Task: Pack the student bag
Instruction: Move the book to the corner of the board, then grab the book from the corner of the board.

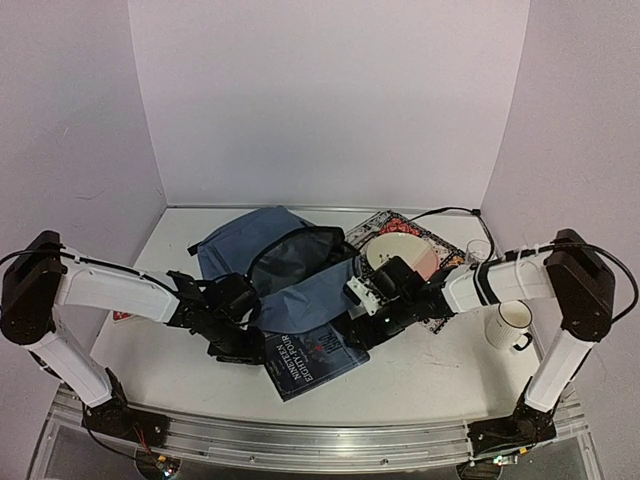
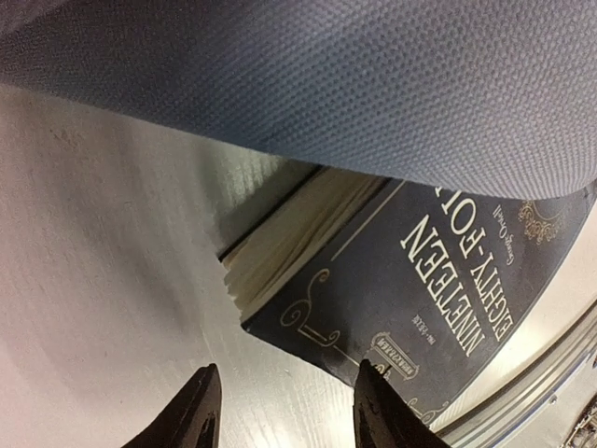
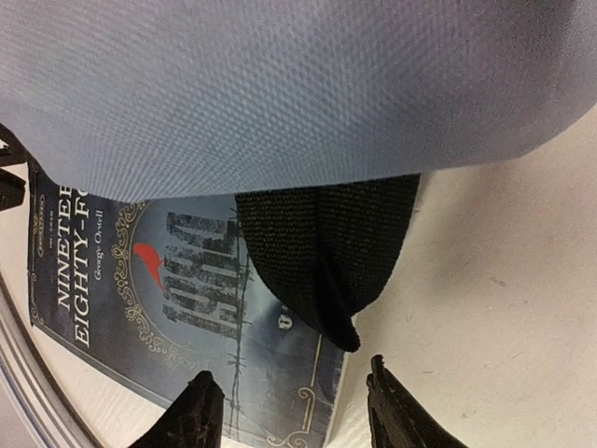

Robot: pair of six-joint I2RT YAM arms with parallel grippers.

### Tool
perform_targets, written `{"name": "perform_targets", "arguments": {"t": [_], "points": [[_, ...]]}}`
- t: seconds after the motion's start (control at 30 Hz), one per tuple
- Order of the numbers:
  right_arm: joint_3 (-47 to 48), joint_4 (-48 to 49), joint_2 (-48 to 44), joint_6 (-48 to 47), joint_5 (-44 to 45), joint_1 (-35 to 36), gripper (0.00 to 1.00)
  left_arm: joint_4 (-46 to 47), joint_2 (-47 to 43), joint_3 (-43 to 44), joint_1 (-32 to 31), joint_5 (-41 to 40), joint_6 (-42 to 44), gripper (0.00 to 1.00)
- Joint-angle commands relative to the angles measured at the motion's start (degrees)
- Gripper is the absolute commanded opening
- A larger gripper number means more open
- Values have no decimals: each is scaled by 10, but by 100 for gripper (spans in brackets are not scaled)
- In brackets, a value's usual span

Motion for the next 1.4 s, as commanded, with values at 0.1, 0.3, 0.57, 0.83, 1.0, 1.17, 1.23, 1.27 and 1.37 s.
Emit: {"name": "perform_targets", "arguments": {"t": [0.1, 0.3, 0.57, 0.83, 1.0, 1.17, 1.23, 1.27, 1.37], "points": [[-24, 7, 15, 44, -89, 75, 46, 25, 22, 30, 1, 40, 29, 47], [-37, -8, -28, 47, -165, 164, 45, 25, 17, 31, 2, 26, 39, 48], [39, -123, -65, -37, -62, 150, 53, 2, -5, 33, 5, -30, 47, 58], [143, -146, 19, -91, -10, 106, 60, -55, -66, 18, 3, -28, 21, 64], [195, -153, 84, -123, -37, 97, 61, -71, -112, -20, -6, 7, 0, 64], [233, -157, 136, -141, -66, 97, 61, -74, -119, -43, -15, 25, -9, 62], [241, -159, 154, -145, -79, 97, 61, -74, -109, -47, -20, 29, -12, 59], [244, -160, 161, -147, -86, 97, 61, -73, -105, -49, -22, 29, -13, 58], [251, -165, 175, -157, -115, 97, 61, -72, -94, -52, -27, 23, -13, 53]]}}
